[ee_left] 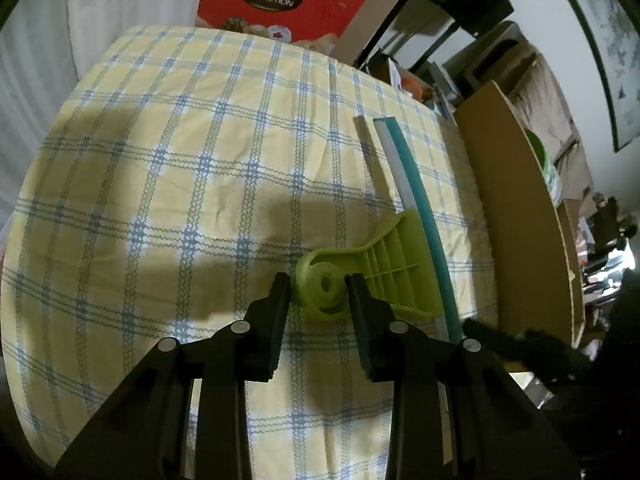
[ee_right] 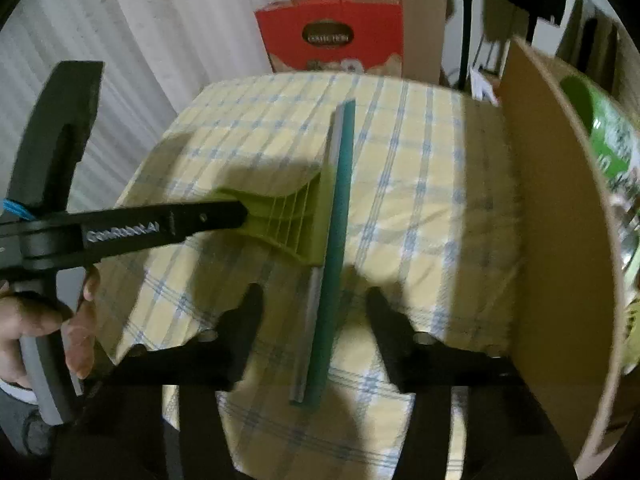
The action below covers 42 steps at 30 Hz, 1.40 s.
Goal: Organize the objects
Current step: 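Grasp the teal squeegee blade with the right gripper while the left holds the handle, then lower the squeegee into the box and open both grippers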
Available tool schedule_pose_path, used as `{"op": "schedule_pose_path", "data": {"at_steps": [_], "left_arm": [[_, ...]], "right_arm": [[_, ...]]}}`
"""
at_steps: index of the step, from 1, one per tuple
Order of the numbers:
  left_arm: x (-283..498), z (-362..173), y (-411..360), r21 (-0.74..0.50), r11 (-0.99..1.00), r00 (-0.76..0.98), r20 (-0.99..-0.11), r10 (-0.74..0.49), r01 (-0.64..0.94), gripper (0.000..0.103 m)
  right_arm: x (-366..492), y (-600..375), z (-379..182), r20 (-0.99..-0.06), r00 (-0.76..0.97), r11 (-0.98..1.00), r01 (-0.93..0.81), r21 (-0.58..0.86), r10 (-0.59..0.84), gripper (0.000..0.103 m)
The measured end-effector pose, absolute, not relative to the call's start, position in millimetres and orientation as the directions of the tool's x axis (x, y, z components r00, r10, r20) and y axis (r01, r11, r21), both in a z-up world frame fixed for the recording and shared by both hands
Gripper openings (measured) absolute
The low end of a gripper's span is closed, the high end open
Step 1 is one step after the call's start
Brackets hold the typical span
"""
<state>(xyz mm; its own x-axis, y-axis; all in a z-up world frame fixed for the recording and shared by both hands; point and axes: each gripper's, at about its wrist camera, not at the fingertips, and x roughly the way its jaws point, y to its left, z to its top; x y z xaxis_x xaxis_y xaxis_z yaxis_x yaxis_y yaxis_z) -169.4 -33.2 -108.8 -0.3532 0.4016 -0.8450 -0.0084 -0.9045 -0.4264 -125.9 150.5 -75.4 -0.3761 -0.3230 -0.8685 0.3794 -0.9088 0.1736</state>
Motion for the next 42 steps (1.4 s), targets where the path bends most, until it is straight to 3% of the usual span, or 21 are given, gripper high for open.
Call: {"op": "schedule_pose_path", "data": {"at_steps": [1, 5, 9, 28, 42], "left_arm": [[-170.0, -108.9, -33.6, -0.430, -0.903, -0.351, -0.845, 0.405, -0.008, 0.028], [-172.0, -107.2, -35.9, -0.450, -0.893, -0.348, -0.836, 0.424, -0.008, 0.028], [-173.3, -103.4, -33.0, -0.447, -0.894, -0.357, -0.831, 0.427, -0.029, 0.020], [-159.3, -29.4, -15.6, -0.456, -0.880, -0.473, -0.751, 0.461, -0.134, 0.014], [-165.4, 29.0, 76.5, -0.413, -0.860, -0.478, -0.715, 0.510, -0.300, 0.013]], "right_arm": [[-127.4, 151.4, -79.0, -0.869, -0.359, -0.905, 0.376, 0.198, -0.340, 0.034], [-128.8, 153.4, -87.2, -0.872, -0.346, -0.907, 0.362, 0.215, -0.345, 0.027], [-127.0, 155.3, -86.7, -0.860, -0.348, -0.897, 0.369, 0.241, -0.374, 0.020], [-108.6, 175.0, -30.4, -0.789, -0.472, -0.890, 0.409, 0.199, -0.393, 0.020], [-93.4, 253.8, 18.9, -0.732, -0.584, -0.927, 0.325, 0.186, -0.351, 0.020]]}}
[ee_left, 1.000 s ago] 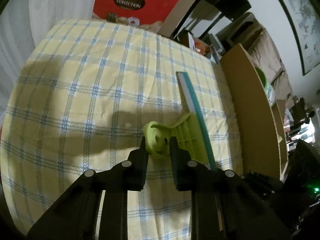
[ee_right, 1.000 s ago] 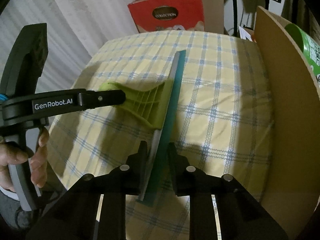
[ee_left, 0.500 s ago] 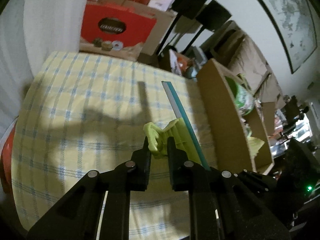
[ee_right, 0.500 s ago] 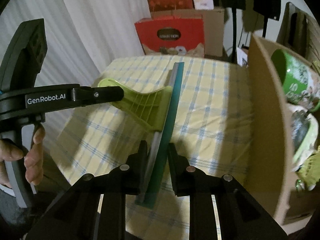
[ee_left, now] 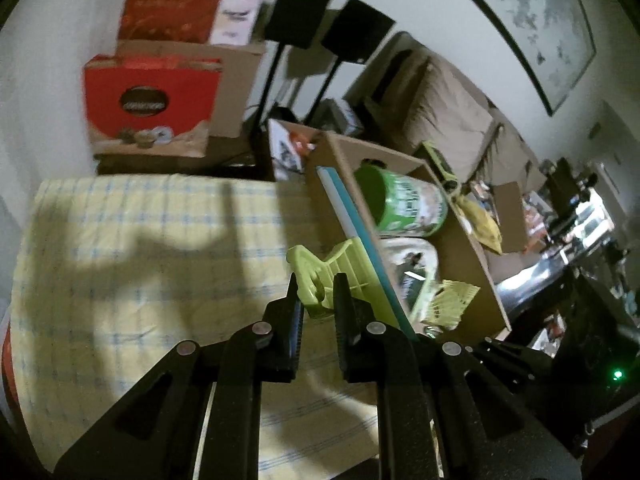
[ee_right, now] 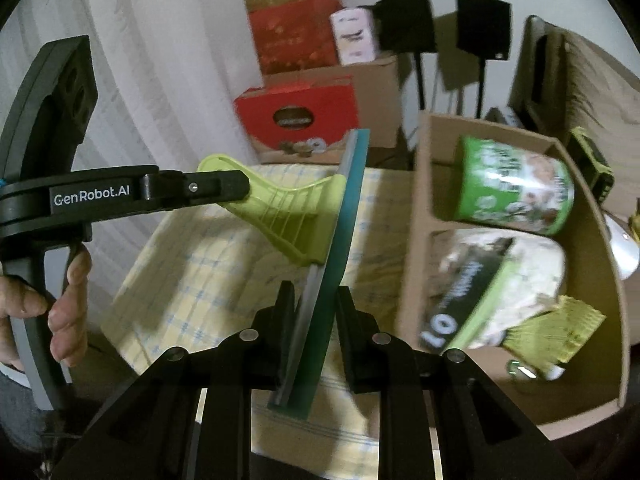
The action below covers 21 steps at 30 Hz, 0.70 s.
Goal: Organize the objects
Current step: 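Lower the squeegee into the box and open both grippers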
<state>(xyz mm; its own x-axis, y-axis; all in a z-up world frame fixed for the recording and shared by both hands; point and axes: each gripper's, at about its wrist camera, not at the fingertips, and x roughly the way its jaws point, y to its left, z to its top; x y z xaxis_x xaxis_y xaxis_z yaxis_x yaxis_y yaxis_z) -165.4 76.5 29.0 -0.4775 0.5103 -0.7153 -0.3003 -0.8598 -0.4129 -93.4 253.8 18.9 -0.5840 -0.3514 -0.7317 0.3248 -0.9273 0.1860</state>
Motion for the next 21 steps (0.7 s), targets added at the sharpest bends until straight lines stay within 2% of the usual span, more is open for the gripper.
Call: {"op": "schedule_pose_path", "data": {"at_steps": [21], "left_arm": [[-174.6, 33.4, 239.8, -0.337, -0.799, -0.377, -0.746, 0.549, -0.498, 0.011]], "right_arm": [[-72.8, 377.6, 10.8, -0.709, -0.673, -0.973, 0.072, 0.221, -0.211, 0.021]]}}
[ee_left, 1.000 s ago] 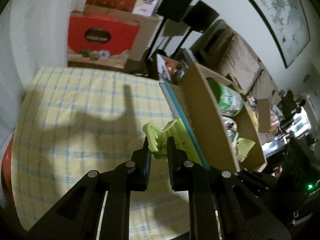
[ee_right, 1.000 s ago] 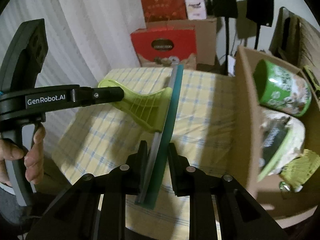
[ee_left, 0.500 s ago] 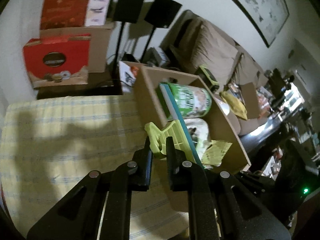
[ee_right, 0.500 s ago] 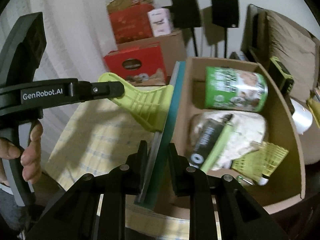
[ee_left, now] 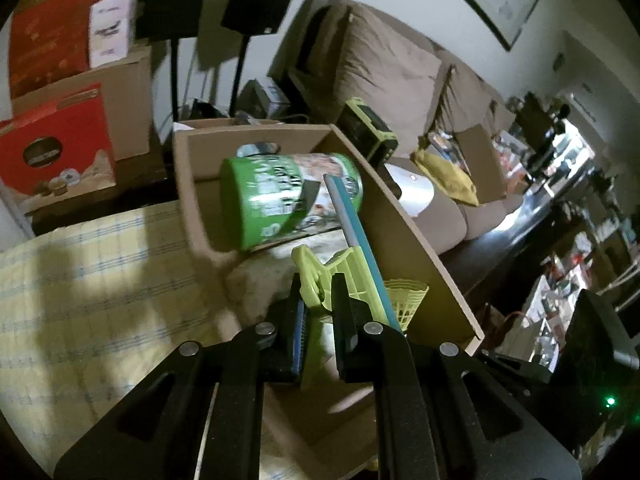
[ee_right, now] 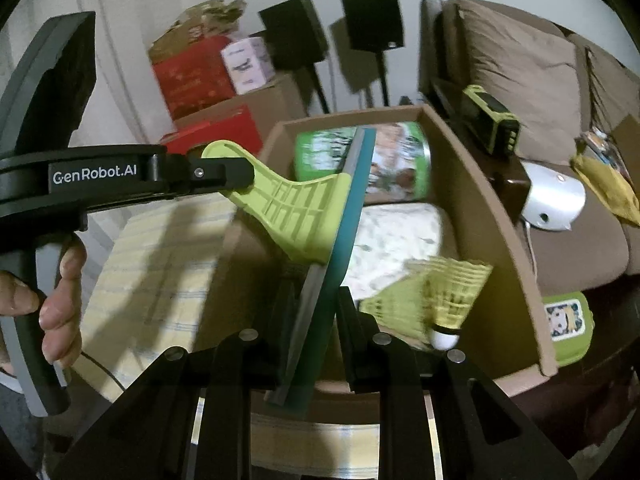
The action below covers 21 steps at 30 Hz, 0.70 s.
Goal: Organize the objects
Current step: 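Lower the squeegee into the box and open both grippers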
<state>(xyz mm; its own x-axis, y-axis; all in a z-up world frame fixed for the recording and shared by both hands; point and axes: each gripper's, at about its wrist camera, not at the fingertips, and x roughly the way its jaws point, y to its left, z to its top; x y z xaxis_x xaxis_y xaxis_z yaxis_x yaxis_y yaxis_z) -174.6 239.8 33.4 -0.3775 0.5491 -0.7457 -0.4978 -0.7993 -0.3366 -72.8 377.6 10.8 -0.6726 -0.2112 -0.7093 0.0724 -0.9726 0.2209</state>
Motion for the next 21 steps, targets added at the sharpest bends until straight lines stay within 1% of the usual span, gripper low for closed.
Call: {"op": "schedule_pose_path", "data": {"at_steps": [7, 11, 21], "left_arm": [[-180.7, 23.0, 273.9, -0.330, -0.784, -0.342, -0.761, 0.551, -0.526, 0.011], [-185.2, 16.2, 293.4, -0.285, -0.780, -0.335, -0.782, 0.525, -0.558, 0.011], [-207.2, 0.1, 303.1, -0.235, -0.791, -0.320, -0.821, 0.472, -0.564, 0.012]], "right_arm": [[-70.5, 400.9, 3.5, -0.715, -0.679, -0.973, -0.002, 0.229, -0.167, 0.021], [-70.6, 402.5, -2.0, -0.732, -0.669, -0.976, -0.047, 0.213, -0.128, 0.022], [-88.2, 401.6, -17.7, -0.750, -0.646, -0.969, -0.066, 0.240, -0.142, 0.025]]}}
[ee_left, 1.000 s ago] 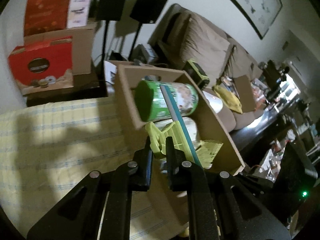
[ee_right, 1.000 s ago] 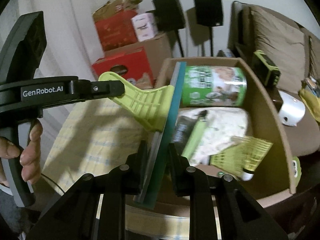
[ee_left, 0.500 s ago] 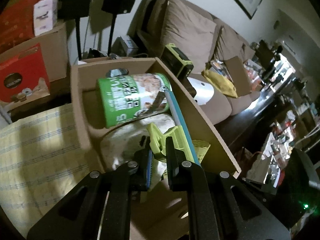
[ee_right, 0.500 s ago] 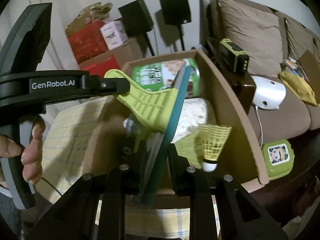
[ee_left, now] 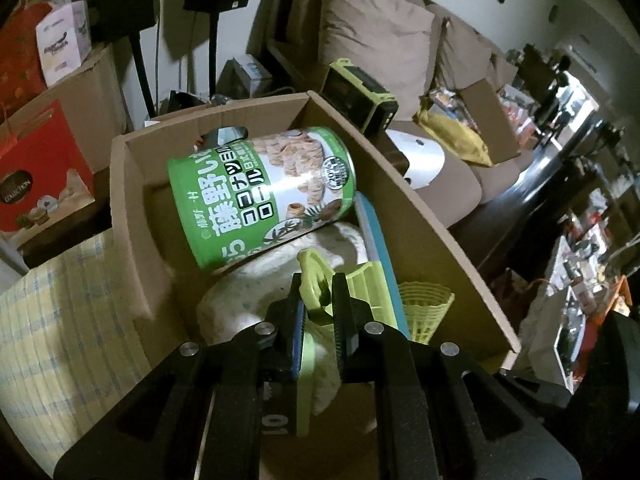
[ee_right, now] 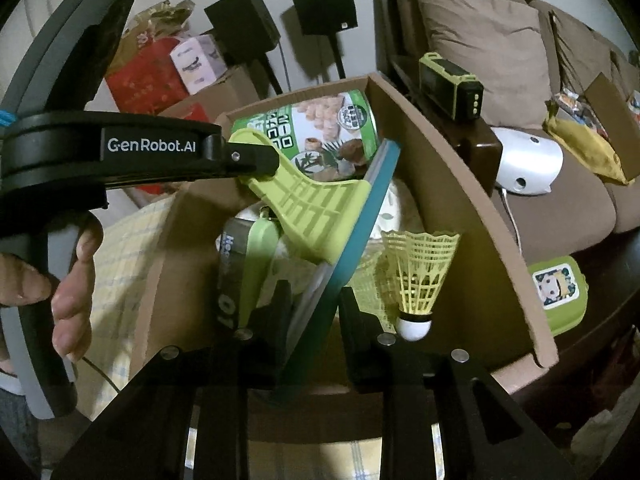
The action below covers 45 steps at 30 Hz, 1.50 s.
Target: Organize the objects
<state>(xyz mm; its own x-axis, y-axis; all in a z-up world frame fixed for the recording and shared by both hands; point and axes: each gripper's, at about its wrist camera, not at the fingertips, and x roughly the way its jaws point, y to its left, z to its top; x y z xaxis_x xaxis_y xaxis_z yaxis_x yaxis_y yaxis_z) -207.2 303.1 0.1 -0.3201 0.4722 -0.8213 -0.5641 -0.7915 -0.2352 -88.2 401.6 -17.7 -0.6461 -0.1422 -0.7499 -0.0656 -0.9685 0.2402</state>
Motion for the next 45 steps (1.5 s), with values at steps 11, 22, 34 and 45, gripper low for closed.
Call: {"op": "schedule_pose_path", "data": {"at_steps": [11, 22, 34, 45], "left_arm": [[-201.9, 6.2, 281.1, -0.176, -0.810, -0.392, -0.805, 0.446, -0.559, 0.038], [-156.7, 21.8, 222.2, -0.215, -0.826, -0.416, -0.781, 0.466, -0.521, 0.058], [-133.2, 24.3, 143.9, -0.242, -0.881, -0.482, -0.762, 0.432, -0.408, 0.078], [-102.5, 18.2, 89.0, -0.222, -0.918, -0.539, -0.754, 0.375, -0.328, 0.083]], "right_arm": [[-95.7, 392.1, -32.6, -0.760, -0.636, -0.976, -0.047, 0.211, -0.133, 0.036], [-76.0, 383.6, -9.1, -0.717, -0.689, -0.983, -0.035, 0.181, -0.107, 0.057], [-65.1, 360.5, 6.0, -0.696, -0.712, -0.990, -0.013, 0.143, -0.091, 0.075], [-47.2, 333.1, 20.2, -0.667, -0.739, -0.992, 0.021, 0.121, -0.097, 0.082]]}}
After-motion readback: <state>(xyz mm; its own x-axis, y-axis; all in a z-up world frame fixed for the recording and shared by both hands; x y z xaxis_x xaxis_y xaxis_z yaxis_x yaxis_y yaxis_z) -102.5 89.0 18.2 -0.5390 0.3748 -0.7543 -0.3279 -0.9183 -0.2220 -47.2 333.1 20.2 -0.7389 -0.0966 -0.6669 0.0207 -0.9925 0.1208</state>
